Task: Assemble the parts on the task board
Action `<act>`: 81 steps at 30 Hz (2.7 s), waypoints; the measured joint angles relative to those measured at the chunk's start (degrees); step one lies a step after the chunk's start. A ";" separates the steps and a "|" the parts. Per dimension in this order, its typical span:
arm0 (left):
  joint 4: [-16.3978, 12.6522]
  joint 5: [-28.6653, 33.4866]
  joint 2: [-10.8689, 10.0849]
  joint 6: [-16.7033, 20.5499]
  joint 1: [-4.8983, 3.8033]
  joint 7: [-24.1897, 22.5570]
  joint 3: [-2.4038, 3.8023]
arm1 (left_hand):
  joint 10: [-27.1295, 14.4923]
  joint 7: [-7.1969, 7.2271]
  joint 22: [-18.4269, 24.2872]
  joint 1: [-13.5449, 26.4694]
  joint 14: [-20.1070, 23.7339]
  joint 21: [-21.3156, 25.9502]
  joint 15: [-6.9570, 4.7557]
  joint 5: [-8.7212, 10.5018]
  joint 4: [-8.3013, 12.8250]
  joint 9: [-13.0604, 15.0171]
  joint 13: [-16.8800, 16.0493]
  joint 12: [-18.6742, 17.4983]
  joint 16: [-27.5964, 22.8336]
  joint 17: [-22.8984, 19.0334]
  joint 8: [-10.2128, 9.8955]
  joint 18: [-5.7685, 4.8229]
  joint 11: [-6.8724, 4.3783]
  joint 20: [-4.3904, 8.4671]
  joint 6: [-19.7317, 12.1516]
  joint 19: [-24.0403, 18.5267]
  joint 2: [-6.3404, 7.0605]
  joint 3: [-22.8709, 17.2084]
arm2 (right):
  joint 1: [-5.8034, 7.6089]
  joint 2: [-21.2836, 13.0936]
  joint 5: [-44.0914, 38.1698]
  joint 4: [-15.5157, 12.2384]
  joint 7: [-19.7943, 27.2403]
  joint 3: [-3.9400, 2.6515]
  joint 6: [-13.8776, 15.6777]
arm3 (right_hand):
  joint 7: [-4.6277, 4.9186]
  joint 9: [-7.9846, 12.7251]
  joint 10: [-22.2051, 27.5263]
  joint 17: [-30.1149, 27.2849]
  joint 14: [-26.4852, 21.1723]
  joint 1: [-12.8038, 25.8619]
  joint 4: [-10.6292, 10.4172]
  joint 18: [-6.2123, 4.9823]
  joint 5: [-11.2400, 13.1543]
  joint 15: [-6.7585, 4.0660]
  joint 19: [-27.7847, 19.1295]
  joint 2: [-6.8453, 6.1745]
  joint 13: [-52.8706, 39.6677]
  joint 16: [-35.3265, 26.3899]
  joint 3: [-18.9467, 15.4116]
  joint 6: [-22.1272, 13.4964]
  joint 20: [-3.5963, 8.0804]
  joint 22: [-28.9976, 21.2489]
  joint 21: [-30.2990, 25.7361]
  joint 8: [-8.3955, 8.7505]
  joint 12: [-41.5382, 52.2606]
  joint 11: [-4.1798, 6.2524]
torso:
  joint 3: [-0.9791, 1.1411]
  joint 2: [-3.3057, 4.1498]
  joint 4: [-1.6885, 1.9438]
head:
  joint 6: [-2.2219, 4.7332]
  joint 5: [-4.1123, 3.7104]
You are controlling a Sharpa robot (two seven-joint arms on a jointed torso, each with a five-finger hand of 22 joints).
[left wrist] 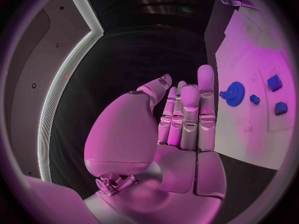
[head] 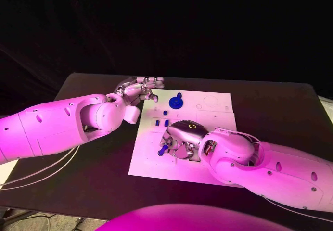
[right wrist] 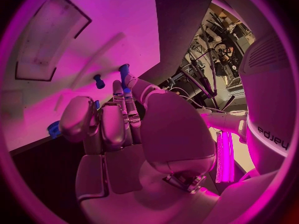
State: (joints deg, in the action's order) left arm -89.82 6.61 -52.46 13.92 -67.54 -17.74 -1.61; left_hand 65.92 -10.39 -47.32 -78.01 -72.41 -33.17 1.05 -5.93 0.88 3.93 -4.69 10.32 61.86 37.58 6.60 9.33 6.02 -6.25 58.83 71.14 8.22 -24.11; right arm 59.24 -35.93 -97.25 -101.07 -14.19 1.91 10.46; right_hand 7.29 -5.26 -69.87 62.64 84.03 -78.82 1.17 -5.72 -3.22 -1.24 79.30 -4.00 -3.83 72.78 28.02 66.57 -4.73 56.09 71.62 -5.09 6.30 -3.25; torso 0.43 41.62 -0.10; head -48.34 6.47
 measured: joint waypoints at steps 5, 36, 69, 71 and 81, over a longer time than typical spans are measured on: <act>0.03 0.00 -0.06 -0.01 0.00 0.02 0.00 | 0.00 0.00 0.00 0.00 0.00 0.00 0.00 0.00 0.00 0.00 0.00 0.00 0.00 0.00 0.00 0.00 0.00 0.00 0.00 0.00 0.00 0.00 | 0.01 0.19 -0.88 0.13 -0.54 0.00 -0.65 | -0.14 -0.01 0.00 0.00 0.00 0.00 -0.01 0.00 0.02 0.00 0.00 0.00 0.00 0.00 0.00 0.14 0.00 0.01 0.00 0.04 -0.01 0.00 | 0.00 0.00 0.02 | -0.13 -0.08; 0.06 0.00 -0.08 -0.04 0.01 0.30 -0.01 | -0.21 0.00 0.10 0.00 0.00 0.21 0.00 0.00 0.00 0.00 0.00 0.00 0.00 -0.14 0.00 0.00 -0.21 0.00 0.00 0.00 0.00 0.00 | 0.07 2.66 -2.33 1.11 -1.74 1.00 -3.03 | 2.84 1.57 16.62 -1.52 0.00 3.72 -1.61 0.00 -1.66 2.28 -1.66 -4.41 0.16 0.00 -10.44 -13.47 -1.65 -3.38 -1.94 1.47 -2.19 -3.70 | 0.00 -0.03 0.03 | -0.01 -0.38; 0.28 0.00 -0.13 -0.20 0.10 0.44 -0.07 | -0.41 -0.20 0.09 0.00 0.01 0.21 0.01 0.00 0.00 0.00 0.00 0.24 0.00 -0.20 0.00 0.00 0.00 0.00 -0.21 0.00 0.00 0.32 | 5.01 -29.31 17.30 -13.36 -13.35 1.15 6.14 | -1.40 -0.38 -9.49 12.31 -0.10 8.77 -12.77 0.93 -13.21 -2.37 3.60 -1.20 -62.89 10.78 -26.61 -5.55 1.95 12.51 7.82 -2.36 63.51 2.35 | -0.43 -0.57 -1.79 | 2.47 -4.47; 0.26 0.00 -0.14 -0.21 0.10 0.44 -0.07 | -0.41 -0.20 0.09 0.00 0.01 0.21 0.01 0.00 0.00 0.00 0.00 0.24 0.00 -0.20 0.00 0.00 0.00 0.00 -0.21 0.00 0.00 0.32 | 4.63 -29.30 17.24 -13.45 -14.80 1.24 5.60 | -1.40 -0.60 -9.49 12.31 -0.10 9.01 -13.57 0.93 -13.21 -2.37 3.60 -0.96 -64.12 11.01 -27.63 -5.55 1.95 12.62 7.82 -2.42 64.16 2.35 | -0.44 -0.58 -1.83 | 2.52 -4.52; 0.22 0.00 -0.25 -0.23 0.10 0.44 -0.07 | -0.41 -0.20 0.08 0.00 0.01 0.21 0.01 0.00 0.00 0.00 0.00 0.24 0.00 -0.19 0.00 0.00 0.00 0.00 -0.21 0.00 0.00 0.32 | 3.02 -27.19 15.27 -13.11 -18.12 1.38 3.97 | -1.39 -1.11 -9.50 12.30 -0.10 9.14 -15.08 0.92 -13.63 -2.37 3.59 -0.82 -65.98 11.33 -29.84 -5.55 1.95 13.10 8.17 -2.86 65.04 2.35 | -0.44 -0.57 -1.89 | 2.57 -4.59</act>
State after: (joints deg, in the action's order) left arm -89.60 6.61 -52.71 13.69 -67.44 -17.30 -1.68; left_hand 65.51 -10.59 -47.24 -78.02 -72.40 -32.96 1.06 -5.93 0.88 3.92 -4.69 10.56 61.86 37.39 6.60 9.33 6.02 -6.25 58.62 71.14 8.22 -23.79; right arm 62.27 -63.13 -81.98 -114.19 -32.31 3.29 14.42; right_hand 5.89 -6.36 -79.36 74.94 83.93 -69.68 -13.91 -4.80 -16.85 -3.60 82.90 -4.83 -69.81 84.11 -1.82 61.01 -2.78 69.20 79.79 -7.95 71.34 -0.90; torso -0.01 41.06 -1.99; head -45.77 1.88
